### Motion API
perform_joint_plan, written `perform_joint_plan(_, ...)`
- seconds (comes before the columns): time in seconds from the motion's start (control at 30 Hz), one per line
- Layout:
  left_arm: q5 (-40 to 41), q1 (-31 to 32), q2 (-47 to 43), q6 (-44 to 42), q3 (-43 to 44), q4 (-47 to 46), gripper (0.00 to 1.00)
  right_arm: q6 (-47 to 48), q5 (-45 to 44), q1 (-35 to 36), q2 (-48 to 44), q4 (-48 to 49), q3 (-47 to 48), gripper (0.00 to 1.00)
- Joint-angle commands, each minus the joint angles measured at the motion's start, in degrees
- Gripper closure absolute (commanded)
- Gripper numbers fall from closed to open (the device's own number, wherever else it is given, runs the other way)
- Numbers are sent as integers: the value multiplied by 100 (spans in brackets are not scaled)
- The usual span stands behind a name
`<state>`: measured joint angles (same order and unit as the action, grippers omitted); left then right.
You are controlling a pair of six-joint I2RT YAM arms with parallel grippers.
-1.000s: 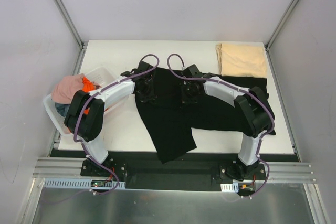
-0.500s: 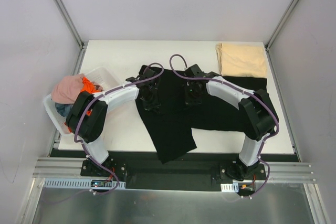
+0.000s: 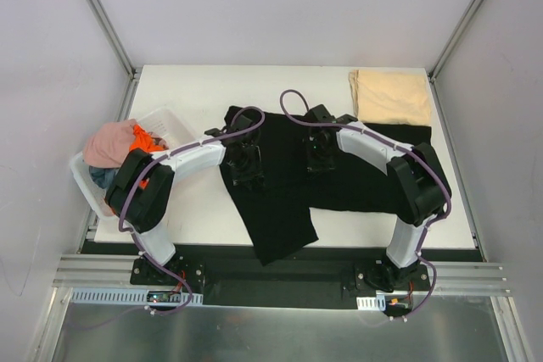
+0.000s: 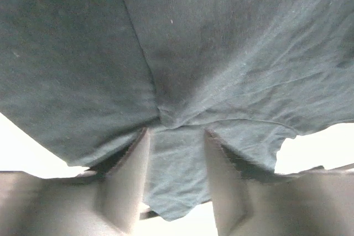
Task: Fold and stack the t-shirts
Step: Fold the flattened tshirt in 1/3 of the way
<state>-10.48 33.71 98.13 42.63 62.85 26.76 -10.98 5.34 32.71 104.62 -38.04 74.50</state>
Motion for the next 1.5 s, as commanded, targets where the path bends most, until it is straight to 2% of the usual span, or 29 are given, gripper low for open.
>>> perform_joint_plan(0.0, -33, 83, -451, 96, -97, 57, 36, 158, 54, -45, -134, -291, -6, 75)
perform_joint_plan(0.03, -24, 83, -522, 79, -115, 57, 31, 184, 37, -37, -161, -379, 12, 68)
perform_joint_plan(0.07, -16, 83, -584, 52, -115, 57, 26, 176, 11, -71, -265, -423, 47, 49)
perform_joint_plan(0.1, 2, 83, -645, 26, -89, 57, 24, 175, -16, -89, -319, -458, 65, 37)
perform_joint_plan(0.13, 28, 83, -689, -52, -19, 57, 1, 184, -103, -115, -380, -502, 65, 27)
perform_joint_plan(0.17, 81, 83, -672, -105, 51, 57, 1, 167, -156, -194, -459, -520, 82, 0)
perform_joint_plan(0.2, 107, 83, -568, -193, 139, 57, 1, 158, -226, -238, -564, -537, 91, 3)
perform_joint_plan(0.43, 204, -13, 241, -598, 1639, 57, 1, 333, -200, -1266, -548, -353, 170, 3)
perform_joint_plan(0.67, -7, -356, 1454, -818, 2670, 224, 1, 413, -165, -2180, 216, -248, 451, 3)
perform_joint_plan(1.1, 108, -1059, 2764, -950, 3382, 549, 1, 483, -156, -2427, 1341, -440, 1277, 3)
perform_joint_plan(1.47, 108, -1306, 3309, -1231, 4322, 821, 1, 439, 423, -2445, 1088, -520, 1313, 3)
